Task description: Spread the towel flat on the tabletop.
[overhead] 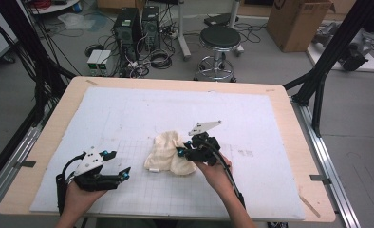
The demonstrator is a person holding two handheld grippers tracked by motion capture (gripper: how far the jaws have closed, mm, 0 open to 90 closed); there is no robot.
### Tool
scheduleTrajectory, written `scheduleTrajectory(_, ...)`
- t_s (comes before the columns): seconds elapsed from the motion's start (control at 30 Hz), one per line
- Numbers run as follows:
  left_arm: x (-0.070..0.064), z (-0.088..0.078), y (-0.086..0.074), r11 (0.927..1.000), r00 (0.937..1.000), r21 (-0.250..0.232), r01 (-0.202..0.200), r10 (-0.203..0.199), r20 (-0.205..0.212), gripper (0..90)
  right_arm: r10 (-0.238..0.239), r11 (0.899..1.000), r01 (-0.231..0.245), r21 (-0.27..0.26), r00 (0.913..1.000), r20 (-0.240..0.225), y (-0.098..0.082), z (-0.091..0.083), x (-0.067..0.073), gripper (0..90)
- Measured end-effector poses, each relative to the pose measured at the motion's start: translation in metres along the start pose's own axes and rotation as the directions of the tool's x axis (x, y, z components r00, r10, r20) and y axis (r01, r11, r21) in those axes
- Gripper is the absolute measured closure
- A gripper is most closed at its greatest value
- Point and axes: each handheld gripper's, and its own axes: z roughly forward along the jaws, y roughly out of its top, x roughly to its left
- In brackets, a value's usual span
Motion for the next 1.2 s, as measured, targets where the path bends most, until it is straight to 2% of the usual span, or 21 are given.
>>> scheduleTrajectory(0.07, -0.005, 0.006, 0.001, 1.0000, 0.9997, 0.006, -0.006, 0.005, 0.023, 26.7, 0.012, 1.000, -0.012, 0.010, 0.9999, -0.002, -0.004, 0.006, -0.001, 73.2)
scheduleTrajectory(0.17, -0.014, 0.013, 0.003, 0.9991, 0.9974, 0.026, -0.034, 0.032, 0.065, 32.7, -0.005, 1.000, 0.005, 0.024, 1.0000, 0.007, -0.008, 0.011, 0.000, 68.0)
scheduleTrajectory(0.27, -0.022, 0.021, 0.004, 0.9959, 0.9923, 0.052, -0.073, 0.068, 0.104, 39.8, -0.001, 1.000, 0.001, -0.008, 1.0000, 0.010, -0.008, 0.008, 0.000, 52.6)
scheduleTrajectory(0.3, -0.023, 0.024, 0.005, 0.9945, 0.9909, 0.061, -0.085, 0.078, 0.110, 42.3, 0.003, 1.000, -0.003, -0.026, 1.0000, 0.001, -0.008, 0.005, 0.001, 49.1)
scheduleTrajectory(0.37, -0.025, 0.031, 0.007, 0.9927, 0.9891, 0.068, -0.099, 0.091, 0.116, 46.5, -0.001, 0.998, 0.002, -0.059, 0.9998, 0.018, -0.008, -0.002, 0.002, 40.2)
scheduleTrajectory(0.47, -0.026, 0.040, 0.008, 0.9887, 0.9850, 0.088, -0.122, 0.109, 0.134, 49.5, -0.014, 0.997, 0.016, -0.082, 0.9997, 0.020, -0.011, -0.014, 0.004, 34.8)
scheduleTrajectory(0.6, -0.031, 0.054, 0.009, 0.9768, 0.9763, 0.134, -0.167, 0.144, 0.161, 52.2, -0.030, 0.993, 0.033, -0.110, 0.9992, 0.025, -0.026, -0.033, 0.003, 33.1)
scheduleTrajectory(0.7, -0.032, 0.063, 0.010, 0.9703, 0.9742, 0.157, -0.184, 0.159, 0.160, 54.2, -0.028, 0.992, 0.030, -0.126, 0.9994, 0.019, -0.041, -0.043, 0.001, 37.6)
scheduleTrajectory(0.8, -0.030, 0.070, 0.011, 0.9686, 0.9747, 0.166, -0.185, 0.160, 0.157, 58.9, -0.030, 0.995, 0.030, -0.094, 0.9995, 0.005, -0.053, -0.042, -0.005, 44.6)
scheduleTrajectory(1.0, -0.028, 0.075, 0.012, 0.9687, 0.9745, 0.171, -0.180, 0.152, 0.165, 72.6, -0.053, 0.999, 0.053, 0.001, 0.9978, -0.040, -0.059, -0.022, -0.009, 54.7)
scheduleTrajectory(1.1, -0.026, 0.074, 0.012, 0.9707, 0.9753, 0.170, -0.169, 0.140, 0.170, 80.5, -0.063, 0.997, 0.066, 0.032, 0.9954, -0.072, -0.059, -0.010, -0.009, 63.6)
scheduleTrajectory(1.2, -0.025, 0.073, 0.013, 0.9728, 0.9745, 0.160, -0.167, 0.138, 0.177, 84.5, -0.059, 0.996, 0.066, 0.066, 0.9936, -0.096, -0.061, -0.003, -0.009, 73.5)
